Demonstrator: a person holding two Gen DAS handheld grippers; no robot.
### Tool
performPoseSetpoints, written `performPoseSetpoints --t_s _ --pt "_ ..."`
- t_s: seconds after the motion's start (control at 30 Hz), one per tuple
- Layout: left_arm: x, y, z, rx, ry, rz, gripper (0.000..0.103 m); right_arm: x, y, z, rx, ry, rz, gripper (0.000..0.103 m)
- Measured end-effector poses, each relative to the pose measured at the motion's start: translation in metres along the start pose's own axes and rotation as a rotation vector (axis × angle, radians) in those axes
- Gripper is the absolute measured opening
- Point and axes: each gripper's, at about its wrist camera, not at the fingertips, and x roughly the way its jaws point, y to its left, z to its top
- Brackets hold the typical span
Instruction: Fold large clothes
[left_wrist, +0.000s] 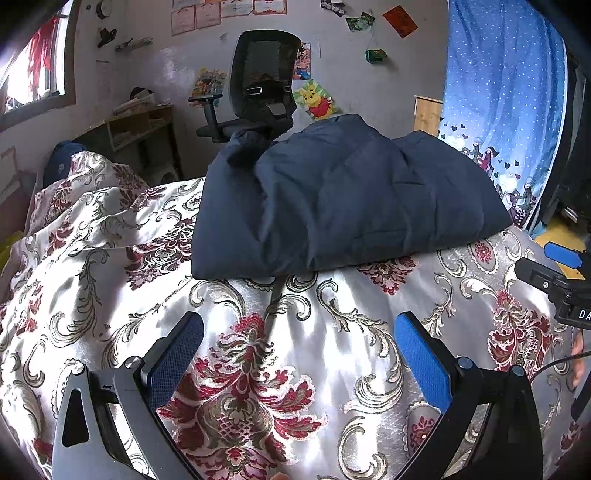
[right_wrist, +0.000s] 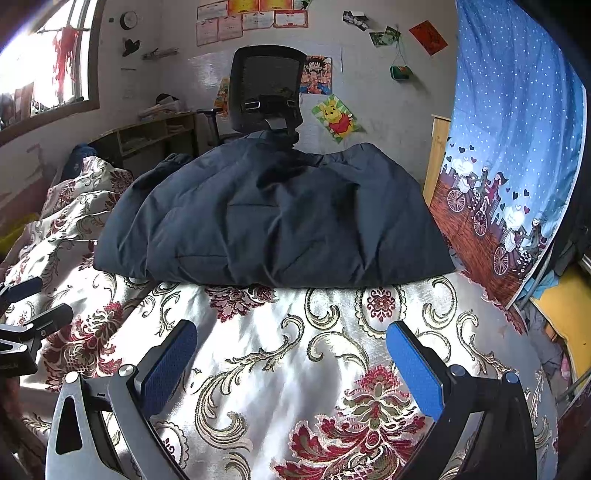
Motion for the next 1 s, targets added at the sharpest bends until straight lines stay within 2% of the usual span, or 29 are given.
performPoseSetpoints --t_s 1.0 --pt "-0.0014 0.0012 -0.0010 0.001 -0.005 -0.001 0.101 0.0000 -0.0012 0.0005 0.004 0.003 0.002 0.103"
